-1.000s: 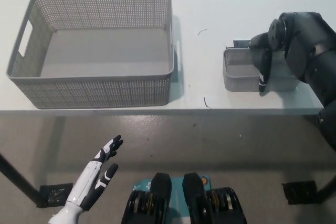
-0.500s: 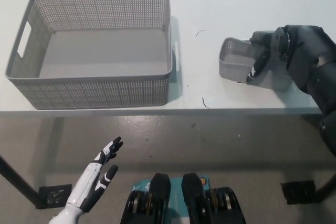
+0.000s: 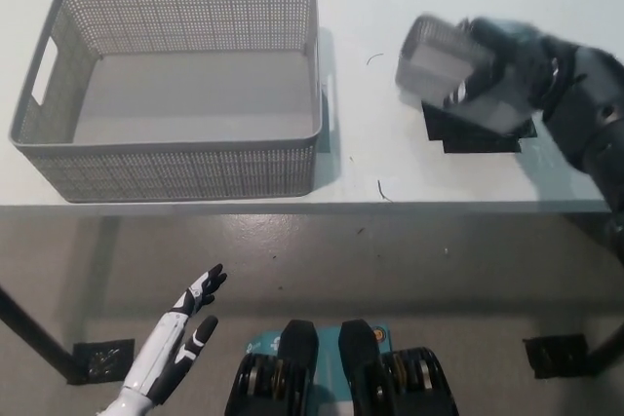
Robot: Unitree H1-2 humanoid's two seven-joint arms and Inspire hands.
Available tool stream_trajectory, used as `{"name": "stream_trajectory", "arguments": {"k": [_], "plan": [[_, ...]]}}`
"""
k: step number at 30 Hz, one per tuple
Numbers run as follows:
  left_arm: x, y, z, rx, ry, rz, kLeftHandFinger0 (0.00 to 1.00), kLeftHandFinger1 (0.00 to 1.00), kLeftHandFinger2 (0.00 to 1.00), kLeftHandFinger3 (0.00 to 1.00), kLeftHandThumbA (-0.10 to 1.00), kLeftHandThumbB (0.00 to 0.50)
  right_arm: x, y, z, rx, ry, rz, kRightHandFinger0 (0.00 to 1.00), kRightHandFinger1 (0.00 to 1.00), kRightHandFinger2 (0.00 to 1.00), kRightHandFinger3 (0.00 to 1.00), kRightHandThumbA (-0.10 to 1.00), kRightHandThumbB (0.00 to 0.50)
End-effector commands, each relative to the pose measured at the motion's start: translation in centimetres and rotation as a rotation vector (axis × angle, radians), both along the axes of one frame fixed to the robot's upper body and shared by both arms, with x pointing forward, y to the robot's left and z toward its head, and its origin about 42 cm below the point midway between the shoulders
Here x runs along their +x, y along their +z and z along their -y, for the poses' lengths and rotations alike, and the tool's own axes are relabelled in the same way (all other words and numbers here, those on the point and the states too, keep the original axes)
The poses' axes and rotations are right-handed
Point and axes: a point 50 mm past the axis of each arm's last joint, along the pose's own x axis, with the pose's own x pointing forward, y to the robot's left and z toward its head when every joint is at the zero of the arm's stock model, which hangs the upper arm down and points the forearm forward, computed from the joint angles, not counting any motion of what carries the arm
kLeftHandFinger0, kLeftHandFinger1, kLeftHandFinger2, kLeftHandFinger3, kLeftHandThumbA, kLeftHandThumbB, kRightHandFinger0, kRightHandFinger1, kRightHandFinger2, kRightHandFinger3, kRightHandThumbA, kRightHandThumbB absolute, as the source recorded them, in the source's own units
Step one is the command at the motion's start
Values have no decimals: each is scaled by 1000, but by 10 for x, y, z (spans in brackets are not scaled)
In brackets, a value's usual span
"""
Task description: Use the right hand to pick up a small rectangular container and put it into a bigger container on the left side
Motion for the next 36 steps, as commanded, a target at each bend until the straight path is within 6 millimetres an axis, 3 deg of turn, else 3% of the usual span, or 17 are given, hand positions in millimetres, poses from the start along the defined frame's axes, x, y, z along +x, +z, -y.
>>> {"name": "stream_trajectory", "arguments": {"k": [1, 6, 10, 13, 14, 16, 18, 20, 21, 22, 23, 28, 32, 36], "plan": [[-2, 10, -2, 0, 5, 70, 1000, 1000, 1000, 1000, 1000, 203, -10, 234, 1, 218, 92, 672, 16, 434, 789, 869, -100, 173], [-1, 9, -1, 13, -2, 61, 1000, 1000, 1000, 1000, 1000, 187, -22, 269, -30, 272, 193, 703, 0, 371, 776, 905, -100, 210], [0, 9, 3, 9, -9, 58, 1000, 1000, 1000, 1000, 1000, 164, -33, 290, -80, 214, 281, 726, 0, 367, 749, 829, -100, 184], [1, 7, 4, -7, -10, 44, 1000, 1000, 1000, 1000, 1000, 169, -43, 301, -121, 164, 341, 737, 0, 412, 803, 879, -100, 188], [3, 8, 5, -7, -13, 44, 1000, 1000, 1000, 1000, 1000, 170, -44, 303, -127, 156, 341, 736, 0, 414, 801, 876, -100, 188], [6, 10, 3, -8, -17, 49, 1000, 1000, 1000, 1000, 1000, 172, -48, 305, -150, 145, 358, 722, 0, 275, 654, 769, -100, 195], [8, 11, 2, -4, -16, 47, 1000, 1000, 1000, 1000, 1000, 181, -51, 304, -167, 138, 392, 707, 0, 238, 638, 816, -100, 187], [9, 12, 1, 1, -16, 52, 1000, 1000, 1000, 1000, 1000, 175, -53, 300, -184, 126, 411, 689, 0, 218, 631, 752, -100, 186], [9, 12, 0, 1, -18, 52, 1000, 1000, 1000, 1000, 1000, 167, -54, 298, -190, 134, 415, 674, 0, 228, 630, 701, -100, 205], [11, 14, 0, 3, -20, 56, 1000, 1000, 1000, 1000, 1000, 157, -54, 295, -199, 142, 420, 659, 0, 249, 626, 579, -100, 244], [14, 16, -2, 6, -22, 60, 1000, 1000, 1000, 1000, 1000, 151, -56, 293, -209, 129, 424, 652, 0, 276, 646, 565, -100, 246], [8, 13, 1, 14, -15, 52, 1000, 1000, 1000, 1000, 1000, 143, -59, 271, -240, 117, 435, 579, 0, 297, 697, 598, -100, 200], [9, 15, 2, 19, -19, 50, 1000, 1000, 1000, 1000, 1000, 134, -63, 251, -263, 111, 443, 560, 0, 294, 684, 542, -100, 227], [6, 14, 4, 33, -26, 44, 1000, 1000, 1000, 1000, 1000, 135, -65, 223, -279, 115, 462, 522, 0, 288, 686, 598, -100, 201]]}}
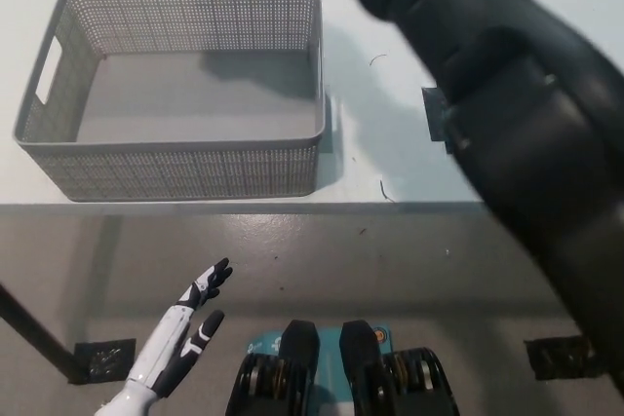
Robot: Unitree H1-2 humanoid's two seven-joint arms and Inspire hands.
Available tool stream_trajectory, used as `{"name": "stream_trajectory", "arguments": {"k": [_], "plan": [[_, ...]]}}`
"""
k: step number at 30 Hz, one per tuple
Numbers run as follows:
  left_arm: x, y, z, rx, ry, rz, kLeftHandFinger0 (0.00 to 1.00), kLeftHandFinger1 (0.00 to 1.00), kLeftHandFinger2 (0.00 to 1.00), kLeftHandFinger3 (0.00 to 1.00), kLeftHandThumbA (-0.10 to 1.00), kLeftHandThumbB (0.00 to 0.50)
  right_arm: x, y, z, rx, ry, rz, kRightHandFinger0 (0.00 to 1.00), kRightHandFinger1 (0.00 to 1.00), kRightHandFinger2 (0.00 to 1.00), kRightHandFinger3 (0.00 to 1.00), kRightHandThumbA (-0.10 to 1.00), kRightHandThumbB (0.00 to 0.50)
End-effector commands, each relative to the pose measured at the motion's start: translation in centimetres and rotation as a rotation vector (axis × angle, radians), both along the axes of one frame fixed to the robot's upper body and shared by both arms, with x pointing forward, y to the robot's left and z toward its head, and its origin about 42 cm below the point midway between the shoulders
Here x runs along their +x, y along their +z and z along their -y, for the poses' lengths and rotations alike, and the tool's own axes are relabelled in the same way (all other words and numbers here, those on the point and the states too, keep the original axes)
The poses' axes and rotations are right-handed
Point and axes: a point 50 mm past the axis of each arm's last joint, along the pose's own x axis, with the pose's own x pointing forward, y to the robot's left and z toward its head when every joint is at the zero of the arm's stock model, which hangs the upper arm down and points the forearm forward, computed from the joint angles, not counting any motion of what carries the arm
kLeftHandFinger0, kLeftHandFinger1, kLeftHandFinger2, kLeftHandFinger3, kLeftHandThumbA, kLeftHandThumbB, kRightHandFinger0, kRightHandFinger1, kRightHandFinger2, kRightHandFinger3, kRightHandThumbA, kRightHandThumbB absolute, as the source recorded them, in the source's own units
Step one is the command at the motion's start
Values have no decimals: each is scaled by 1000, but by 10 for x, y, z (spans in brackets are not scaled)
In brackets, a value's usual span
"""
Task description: Use the right hand to pick up a small rectangular container and put it into a bigger container on the left side
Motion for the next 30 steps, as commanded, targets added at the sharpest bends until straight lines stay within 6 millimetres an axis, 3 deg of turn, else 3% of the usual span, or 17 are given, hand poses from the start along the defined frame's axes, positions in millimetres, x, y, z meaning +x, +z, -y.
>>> {"name": "stream_trajectory", "arguments": {"k": [1, 3, 7, 8, 13, 16, 17, 18, 19, 20, 21, 23, 28, 29, 30], "plan": [[0, 9, -1, 16, -9, 31, 1000, 1000, 1000, 1000, 1000, 133, -12, 17, -17, 27, 15, 75, 0, 284, 675, 562, -100, 209], [1, 10, 0, 17, -12, 31, 1000, 1000, 1000, 1000, 1000, 128, -12, 2, -24, 30, 11, 43, 0, 276, 621, 532, -100, 246], [4, 14, 1, 19, -25, 39, 1000, 1000, 1000, 1000, 983, 126, -10, -28, -28, -2, -4, -10, 0, 299, 647, 605, -100, 233], [5, 14, 1, 19, -28, 41, 1000, 1000, 1000, 1000, 979, 124, -9, -36, -28, -13, -6, -15, 0, 246, 586, 597, -100, 236], [9, 18, 1, 35, -39, 47, 1000, 1000, 1000, 1000, 967, 128, -2, -74, -18, -54, -28, -50, 0, 176, 466, 458, -100, 245], [13, 20, 3, 35, -48, 47, 1000, 1000, 1000, 1000, 961, 136, 1, -98, -14, -104, -59, -116, 0, 195, 502, 530, -100, 218], [13, 20, 3, 38, -48, 48, 1000, 1000, 1000, 1000, 964, 141, 1, -103, -13, -126, -64, -133, 43, 283, 613, 591, -100, 206], [13, 21, 3, 39, -47, 48, 1000, 1000, 1000, 1000, 965, 141, 1, -108, -14, -151, -70, -152, 79, 323, 626, 595, -100, 207], [14, 21, 4, 40, -49, 49, 1000, 1000, 1000, 1000, 968, 146, 1, -111, -13, -167, -71, -180, 310, 527, 787, 756, -11, 207], [15, 22, 5, 41, -52, 48, 1000, 1000, 1000, 1000, 970, 145, 1, -115, -13, -183, -61, -277, 915, 1000, 1000, 1000, 333, 304], [15, 22, 5, 38, -55, 48, 1000, 1000, 1000, 1000, 969, 143, 1, -117, -13, -182, -54, -314, 1000, 1000, 1000, 1000, 454, 388], [15, 21, 5, 44, -58, 53, 1000, 1000, 1000, 1000, 969, 142, 0, -116, -13, -178, -30, -320, 1000, 1000, 1000, 1000, 597, 489], [16, 22, 4, 36, -53, 48, 1000, 1000, 1000, 1000, 960, 145, -1, -101, -16, -171, -17, -302, 1000, 1000, 1000, 1000, 758, 500], [17, 22, 4, 39, -54, 49, 1000, 1000, 1000, 1000, 960, 145, -1, -96, -17, -166, -13, -287, 1000, 1000, 1000, 1000, 861, 500], [17, 21, 4, 42, -55, 50, 1000, 1000, 1000, 1000, 961, 143, -1, -91, -17, -163, -10, -272, 1000, 1000, 1000, 1000, 878, 500]]}}
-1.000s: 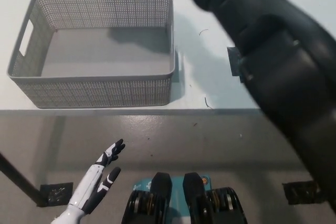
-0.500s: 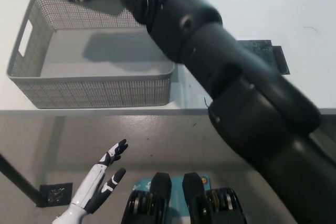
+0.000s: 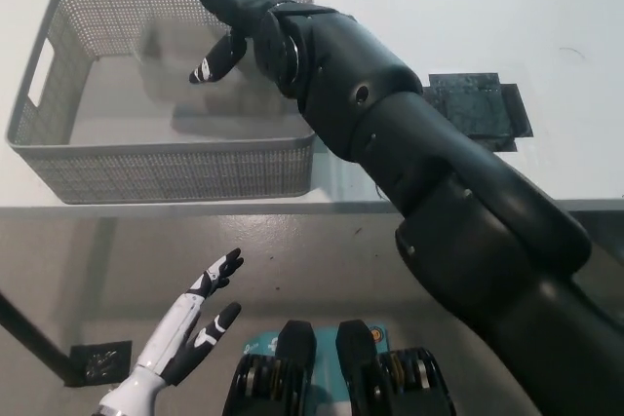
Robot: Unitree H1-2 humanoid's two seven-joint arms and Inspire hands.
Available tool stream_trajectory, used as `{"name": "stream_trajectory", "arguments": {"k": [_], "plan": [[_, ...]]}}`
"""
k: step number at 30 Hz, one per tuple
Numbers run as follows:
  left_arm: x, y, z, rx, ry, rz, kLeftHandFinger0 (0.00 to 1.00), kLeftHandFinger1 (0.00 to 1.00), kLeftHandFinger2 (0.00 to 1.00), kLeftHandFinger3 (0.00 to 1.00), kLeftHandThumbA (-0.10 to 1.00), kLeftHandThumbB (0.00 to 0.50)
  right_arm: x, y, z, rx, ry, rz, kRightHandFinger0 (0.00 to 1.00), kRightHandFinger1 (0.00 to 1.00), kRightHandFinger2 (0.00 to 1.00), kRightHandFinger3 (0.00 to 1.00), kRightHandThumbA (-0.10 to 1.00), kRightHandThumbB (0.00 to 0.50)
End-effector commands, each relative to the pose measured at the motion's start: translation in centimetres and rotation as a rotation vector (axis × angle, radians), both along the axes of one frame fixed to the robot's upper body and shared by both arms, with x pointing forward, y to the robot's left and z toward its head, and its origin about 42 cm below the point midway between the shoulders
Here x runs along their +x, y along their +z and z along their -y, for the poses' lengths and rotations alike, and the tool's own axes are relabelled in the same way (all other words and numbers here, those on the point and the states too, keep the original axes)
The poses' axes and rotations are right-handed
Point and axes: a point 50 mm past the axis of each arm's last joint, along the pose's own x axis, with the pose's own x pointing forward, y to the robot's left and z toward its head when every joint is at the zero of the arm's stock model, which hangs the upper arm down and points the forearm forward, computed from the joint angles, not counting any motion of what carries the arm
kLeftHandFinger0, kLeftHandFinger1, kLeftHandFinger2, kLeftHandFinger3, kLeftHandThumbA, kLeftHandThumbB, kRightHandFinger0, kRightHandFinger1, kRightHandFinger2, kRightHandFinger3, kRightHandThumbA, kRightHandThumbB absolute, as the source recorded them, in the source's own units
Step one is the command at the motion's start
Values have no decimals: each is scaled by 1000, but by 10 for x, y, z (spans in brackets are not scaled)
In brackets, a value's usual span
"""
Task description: Use the right hand to pick up a small rectangular container and put it into a bigger container on the left side
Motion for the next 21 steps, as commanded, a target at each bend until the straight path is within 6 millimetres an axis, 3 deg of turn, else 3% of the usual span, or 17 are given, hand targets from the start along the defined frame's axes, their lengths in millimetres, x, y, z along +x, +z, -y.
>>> {"name": "stream_trajectory", "arguments": {"k": [1, 3, 8, 12, 14, 15, 16, 18, 21], "plan": [[5, 12, -2, 16, -28, 43, 1000, 1000, 1000, 1000, 958, 137, -3, 61, -13, 24, 49, 89, 1000, 1000, 1000, 1000, 942, 500], [4, 11, -2, 17, -29, 42, 1000, 1000, 1000, 1000, 958, 142, -3, 75, -13, 47, 60, 113, 1000, 1000, 1000, 1000, 1000, 500], [5, 11, -2, 14, -34, 36, 1000, 1000, 1000, 1000, 964, 142, -6, 117, -12, 128, 95, 199, 1000, 1000, 1000, 1000, 1000, 500], [7, 11, -1, 28, -36, 41, 1000, 1000, 1000, 1000, 984, 146, -9, 173, 0, 281, 148, 270, 1000, 1000, 1000, 1000, 961, 500], [8, 12, 1, 32, -37, 51, 1000, 1000, 1000, 1000, 988, 145, -11, 204, 15, 392, 178, 306, 1000, 1000, 1000, 1000, 935, 493], [9, 14, 1, 27, -36, 60, 1000, 1000, 1000, 1000, 977, 139, -15, 240, 35, 443, 198, 381, 1000, 1000, 1000, 1000, 951, 450], [11, 14, 0, 26, -36, 64, 1000, 1000, 1000, 1000, 976, 139, -17, 250, 40, 456, 203, 401, 1000, 1000, 1000, 1000, 952, 450], [10, 15, -2, 22, -26, 65, 1000, 1000, 1000, 1000, 969, 140, -23, 276, 67, 490, 259, 490, 1000, 1000, 1000, 1000, 952, 385], [11, 16, -3, 17, -28, 69, 1000, 1000, 1000, 1000, 954, 131, -38, 299, 125, 521, 289, 619, 1000, 1000, 1000, 1000, 996, 370]]}}
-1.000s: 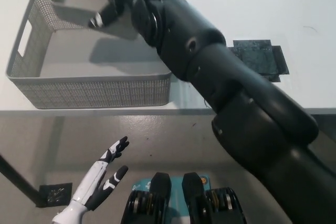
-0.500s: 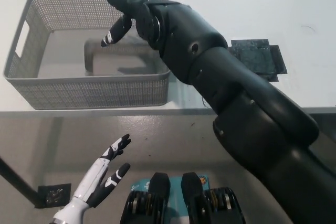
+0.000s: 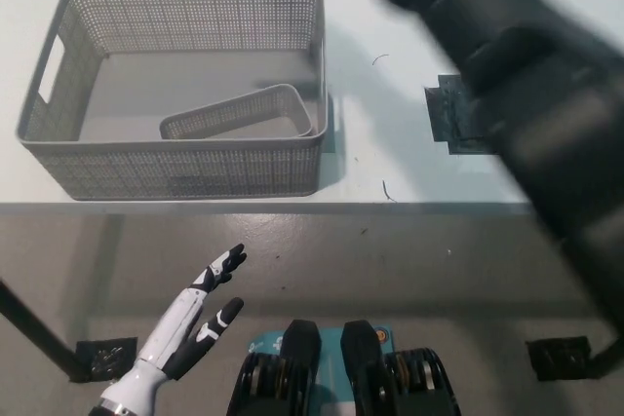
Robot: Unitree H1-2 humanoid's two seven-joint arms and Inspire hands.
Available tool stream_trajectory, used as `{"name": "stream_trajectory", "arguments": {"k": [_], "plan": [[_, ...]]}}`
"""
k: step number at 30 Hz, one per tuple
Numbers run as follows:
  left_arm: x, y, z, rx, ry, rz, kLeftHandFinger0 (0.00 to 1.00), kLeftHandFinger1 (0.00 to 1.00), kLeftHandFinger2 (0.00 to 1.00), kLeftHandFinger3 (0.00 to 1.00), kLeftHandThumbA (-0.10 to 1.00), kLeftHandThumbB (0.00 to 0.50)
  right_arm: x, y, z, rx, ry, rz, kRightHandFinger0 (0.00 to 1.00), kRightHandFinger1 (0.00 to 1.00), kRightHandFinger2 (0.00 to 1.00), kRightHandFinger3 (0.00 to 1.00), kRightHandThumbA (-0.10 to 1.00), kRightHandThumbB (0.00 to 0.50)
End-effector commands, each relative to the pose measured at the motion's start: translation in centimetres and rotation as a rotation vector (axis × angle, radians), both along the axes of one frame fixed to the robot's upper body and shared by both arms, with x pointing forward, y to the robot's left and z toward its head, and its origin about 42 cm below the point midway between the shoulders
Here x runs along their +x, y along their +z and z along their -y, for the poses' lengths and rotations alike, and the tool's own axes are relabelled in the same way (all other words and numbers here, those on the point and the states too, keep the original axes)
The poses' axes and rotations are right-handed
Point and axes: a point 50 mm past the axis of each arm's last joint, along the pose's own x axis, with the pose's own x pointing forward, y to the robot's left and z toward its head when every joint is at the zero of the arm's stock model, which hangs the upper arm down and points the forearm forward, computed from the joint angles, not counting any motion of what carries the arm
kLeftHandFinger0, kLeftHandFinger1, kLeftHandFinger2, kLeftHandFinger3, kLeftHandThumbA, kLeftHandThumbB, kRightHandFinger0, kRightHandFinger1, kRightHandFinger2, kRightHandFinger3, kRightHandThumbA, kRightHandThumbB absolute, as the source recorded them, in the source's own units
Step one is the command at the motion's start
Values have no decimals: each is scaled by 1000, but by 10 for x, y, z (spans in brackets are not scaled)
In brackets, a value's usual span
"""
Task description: Use the right hand to pick up a small rectangular container and put it into a bigger container on the left side
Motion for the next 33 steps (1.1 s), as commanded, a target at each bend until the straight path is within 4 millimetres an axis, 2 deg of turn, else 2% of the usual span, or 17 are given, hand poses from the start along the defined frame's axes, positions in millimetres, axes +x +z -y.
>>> {"name": "stream_trajectory", "arguments": {"k": [1, 2, 5, 7, 8, 10, 12, 13, 15, 16, 18, 20, 25, 26, 29, 32, 33], "plan": [[6, 13, -2, 7, -14, 58, 1000, 1000, 1000, 1000, 955, 135, -45, 93, 89, 126, 101, 338, 1000, 1000, 1000, 1000, 1000, 391], [6, 13, -3, 13, -12, 55, 1000, 1000, 1000, 1000, 960, 141, -54, 93, 114, 138, 85, 384, 1000, 1000, 1000, 1000, 1000, 401], [6, 14, -4, 15, -6, 57, 1000, 1000, 1000, 1000, 964, 140, -85, 78, 166, 208, 43, 418, 1000, 1000, 1000, 1000, 1000, 391], [5, 14, -4, 18, -2, 58, 1000, 1000, 1000, 1000, 969, 142, -102, 63, 189, 259, 55, 424, 1000, 1000, 1000, 1000, 1000, 381], [5, 13, -4, 17, 0, 60, 1000, 1000, 1000, 1000, 971, 143, -114, 47, 205, 314, 77, 436, 1000, 1000, 1000, 1000, 1000, 370], [5, 14, -5, 20, 2, 61, 1000, 1000, 1000, 1000, 974, 144, -144, 6, 233, 429, 138, 539, 1000, 1000, 1000, 1000, 945, 282], [9, 15, -5, 19, 0, 64, 1000, 1000, 1000, 1000, 973, 140, -174, -25, 248, 487, 132, 588, 1000, 1000, 1000, 1000, 1000, 325], [9, 14, -5, 14, 1, 61, 1000, 1000, 1000, 1000, 966, 137, -193, -44, 251, 530, 143, 603, 1000, 1000, 1000, 1000, 1000, 308], [9, 14, -5, 14, 4, 60, 1000, 1000, 1000, 1000, 968, 137, -223, -81, 252, 582, 161, 637, 1000, 1000, 1000, 1000, 1000, 282], [10, 13, -5, 12, 7, 60, 1000, 1000, 1000, 1000, 971, 138, -234, -94, 249, 604, 166, 638, 1000, 1000, 1000, 1000, 1000, 292], [10, 12, -5, 5, 4, 61, 1000, 1000, 1000, 1000, 1000, 143, -268, -139, 238, 708, 278, 590, 1000, 1000, 1000, 1000, 1000, 242], [14, 13, -5, -16, 4, 79, 1000, 1000, 1000, 1000, 1000, 170, -299, -175, 217, 747, 281, 586, 1000, 1000, 1000, 1000, 1000, 272], [3, 4, -4, -71, 20, 70, 1000, 1000, 1000, 1000, 1000, 197, -361, -232, 172, 719, 245, 545, 1000, 1000, 1000, 1000, 1000, 292], [1, 3, -5, -68, 23, 70, 1000, 1000, 1000, 1000, 1000, 197, -366, -240, 166, 694, 214, 569, 1000, 1000, 1000, 1000, 1000, 226], [-4, 0, -8, -69, 24, 61, 1000, 1000, 1000, 1000, 1000, 193, -368, -268, 154, 704, 173, 558, 1000, 1000, 1000, 1000, 1000, 165], [-7, -3, -7, -68, 20, 57, 1000, 1000, 1000, 1000, 1000, 191, -367, -284, 154, 734, 178, 478, 1000, 1000, 1000, 1000, 1000, 152], [-8, -4, -8, -70, 23, 54, 1000, 1000, 1000, 1000, 1000, 195, -366, -297, 153, 729, 146, 441, 1000, 1000, 1000, 1000, 1000, 158]]}}
